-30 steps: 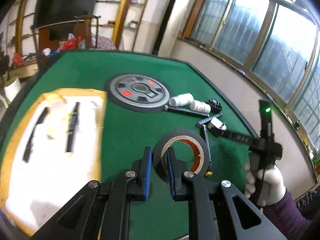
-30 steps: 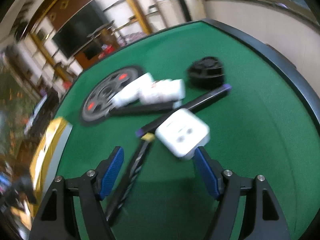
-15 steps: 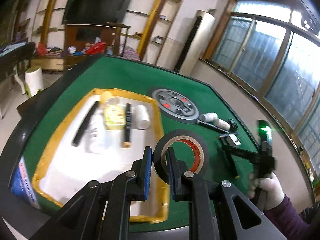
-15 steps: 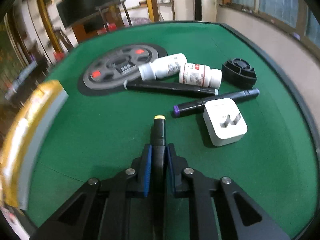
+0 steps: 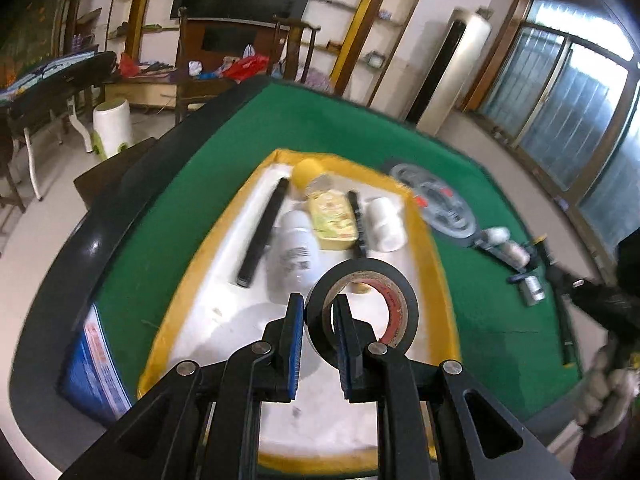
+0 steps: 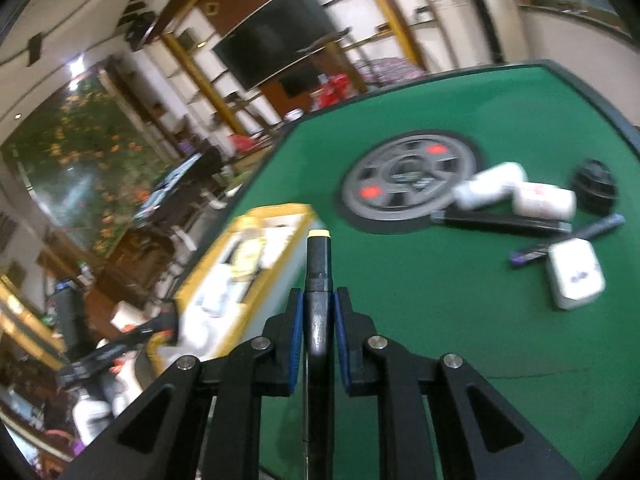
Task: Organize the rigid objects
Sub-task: 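Carry tape roll and marker into the tray and open the left tool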
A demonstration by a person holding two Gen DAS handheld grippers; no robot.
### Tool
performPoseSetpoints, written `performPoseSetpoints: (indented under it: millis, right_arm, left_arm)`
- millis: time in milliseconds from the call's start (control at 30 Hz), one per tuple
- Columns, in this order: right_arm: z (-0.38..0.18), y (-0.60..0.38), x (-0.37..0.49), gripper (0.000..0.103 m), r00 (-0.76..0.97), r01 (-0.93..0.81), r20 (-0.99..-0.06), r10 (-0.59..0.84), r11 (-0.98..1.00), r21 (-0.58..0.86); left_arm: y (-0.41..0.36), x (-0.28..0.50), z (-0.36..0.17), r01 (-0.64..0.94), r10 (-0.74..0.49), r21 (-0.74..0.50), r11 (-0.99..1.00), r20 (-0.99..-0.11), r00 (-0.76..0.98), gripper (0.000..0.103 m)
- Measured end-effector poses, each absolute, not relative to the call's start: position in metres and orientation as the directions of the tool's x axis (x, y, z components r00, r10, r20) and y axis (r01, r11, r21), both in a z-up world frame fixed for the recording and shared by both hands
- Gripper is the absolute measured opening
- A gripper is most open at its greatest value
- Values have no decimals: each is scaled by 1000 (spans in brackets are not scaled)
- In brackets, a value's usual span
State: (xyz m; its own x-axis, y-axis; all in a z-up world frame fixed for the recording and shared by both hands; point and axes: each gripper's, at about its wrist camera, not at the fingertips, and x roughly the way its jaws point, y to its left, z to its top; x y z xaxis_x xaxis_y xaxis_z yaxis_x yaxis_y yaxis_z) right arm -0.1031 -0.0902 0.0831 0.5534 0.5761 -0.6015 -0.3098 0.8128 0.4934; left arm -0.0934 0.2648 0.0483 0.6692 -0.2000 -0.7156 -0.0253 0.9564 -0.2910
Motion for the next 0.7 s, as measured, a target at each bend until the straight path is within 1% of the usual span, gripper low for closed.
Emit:
performPoseSetpoints:
  millis: [67,167,233,333,367,400,467,600,667,700]
  right_arm:
    - [87,-68,-97,15,520,-339,-601,607,792,508]
    - [89,-38,-95,15,478,-370,-609,633,774,514]
    - [88,-17,-92,15,446,-389,-618,648,762,518]
    - [84,12,-86,15,413,-407,-637,650,758,509]
    - [80,23,-82,15,399,-410,-644,652,756,511]
    - [77,30,-79,15,388,-409,-648,655,753,516]
    - [69,44,-70,15,358,-395,-660,660,748,534]
    - [54,63,-55,15,329,-352,-680,655,753,556]
    - [46,69,-49,15,309,-324,-680,665,746,582]
    - [42,72,-45,15,304,-309,-684,663,748,588]
  left_arm:
    - [265,-79,40,-41,-155,-236,971,-751,642,14]
    - [266,-62,29,-58,-125,-198,978,-793,597,15]
    - [266,-53,25,-58,-127,-196,979,-805,579,15]
    - [265,-45,21,-69,-87,-152,986,-818,569,15]
    - [265,-41,20,-77,-77,-145,986,-822,564,18]
    - [265,-39,18,-87,-73,-145,986,-829,555,21]
    - [269,-39,16,-101,-87,-170,980,-829,552,45]
    - [274,-53,26,-98,-107,-208,973,-788,607,59]
    - [279,-62,31,-101,-125,-241,965,-764,633,70]
    - [282,-66,32,-106,-134,-259,960,-755,642,70]
